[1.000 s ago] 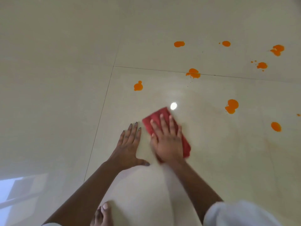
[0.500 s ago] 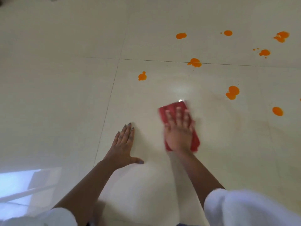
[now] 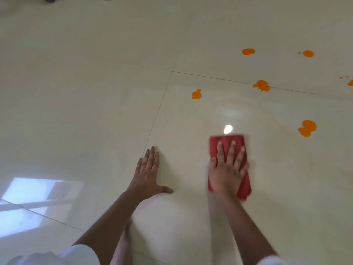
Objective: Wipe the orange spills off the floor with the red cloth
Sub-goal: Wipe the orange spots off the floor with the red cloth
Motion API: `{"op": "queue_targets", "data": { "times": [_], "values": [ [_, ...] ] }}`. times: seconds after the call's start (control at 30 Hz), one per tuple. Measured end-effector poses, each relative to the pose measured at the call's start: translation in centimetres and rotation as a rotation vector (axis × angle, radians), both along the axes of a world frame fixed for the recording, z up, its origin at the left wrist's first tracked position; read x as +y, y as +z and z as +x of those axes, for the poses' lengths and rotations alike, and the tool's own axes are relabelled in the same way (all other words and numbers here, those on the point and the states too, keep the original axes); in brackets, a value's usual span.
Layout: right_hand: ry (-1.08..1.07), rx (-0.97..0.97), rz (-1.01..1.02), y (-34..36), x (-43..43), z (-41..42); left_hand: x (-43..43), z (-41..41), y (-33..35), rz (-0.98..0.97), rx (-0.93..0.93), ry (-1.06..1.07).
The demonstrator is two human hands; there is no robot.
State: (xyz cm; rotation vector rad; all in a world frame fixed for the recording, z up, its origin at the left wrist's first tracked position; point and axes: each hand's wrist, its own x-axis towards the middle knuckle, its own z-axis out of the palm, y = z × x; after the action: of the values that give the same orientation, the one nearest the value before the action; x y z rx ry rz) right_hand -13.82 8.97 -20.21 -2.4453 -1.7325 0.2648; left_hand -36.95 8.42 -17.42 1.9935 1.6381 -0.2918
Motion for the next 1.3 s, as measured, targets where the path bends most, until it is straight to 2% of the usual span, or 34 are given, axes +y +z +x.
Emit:
{"op": "queue_targets", "data": {
  "times": [0.03,0.1,0.17,0.23,0.27,0.33,0.4,0.47,0.53,0.6,0.73,0.8,0.87,0.93,1.0,1.07,1.13,1.23,1.3],
  "values": [
    [0.027,0.012,-0.005,0.4,-1.8,-2.0,0.0,-0.5,-0.1,0.002,0.001,0.002],
    [0.25,0.022,0.006,0.5,-3.4,-6.1,0.2,-0.9,-0.3,-0.007,-0.007,0.006],
    [0.525,0.013,0.033,0.6,-0.4,-8.2,0.6,-1.1,-0.5,-0.006,-0.03,0.008],
    [0.632,-0.04,-0.003,0.4,4.1,-8.0,0.8,-1.4,-0.5,0.009,-0.031,0.007],
    [0.576,-0.043,-0.032,0.3,5.4,-7.0,0.7,-1.4,-0.5,0.02,-0.031,-0.009],
    [0.322,-0.029,-0.013,-0.2,5.6,-5.1,0.8,-1.0,-0.5,0.045,-0.057,-0.039],
    [0.11,-0.011,0.024,-0.3,2.7,-4.7,0.6,0.1,-0.5,0.044,-0.104,-0.115],
    [0.14,0.003,0.004,0.1,-1.9,-5.2,-0.2,1.6,-0.9,0.083,-0.128,-0.18],
    [0.281,-0.03,-0.008,0.2,-6.5,-5.7,-1.1,2.6,-1.2,0.082,-0.14,-0.225],
    [0.272,-0.076,-0.041,0.2,-10.5,-2.6,-1.7,5.0,-1.6,0.069,-0.122,-0.318],
    [0.125,-0.055,-0.081,0.3,-13.8,3.9,-1.3,5.9,-1.3,0.073,-0.066,-0.353],
    [0.06,-0.087,-0.101,0.4,-12.0,7.7,-0.7,6.8,-1.1,0.057,-0.075,-0.365],
    [-0.124,-0.094,-0.086,0.4,-9.2,11.3,-0.1,9.2,-1.1,0.07,-0.099,-0.425],
    [-0.237,-0.05,-0.107,0.5,-6.3,11.3,0.2,10.5,-0.9,0.064,-0.105,-0.465],
    [-0.112,-0.04,-0.077,0.3,-6.6,8.6,-0.2,11.4,-1.1,0.05,-0.094,-0.484],
    [0.125,-0.057,-0.066,0.3,-11.0,6.0,-0.8,11.9,-1.3,0.031,-0.081,-0.5],
    [0.174,-0.042,-0.068,0.5,-15.7,7.5,-0.9,12.5,-1.3,0.044,-0.056,-0.52],
    [-0.054,-0.052,-0.126,0.8,-16.7,15.0,-1.2,13.9,-1.1,0.045,-0.025,-0.531],
    [-0.27,-0.046,-0.161,1.0,-13.2,19.2,-1.3,15.4,-0.8,0.027,-0.007,-0.536]
  ]
}}
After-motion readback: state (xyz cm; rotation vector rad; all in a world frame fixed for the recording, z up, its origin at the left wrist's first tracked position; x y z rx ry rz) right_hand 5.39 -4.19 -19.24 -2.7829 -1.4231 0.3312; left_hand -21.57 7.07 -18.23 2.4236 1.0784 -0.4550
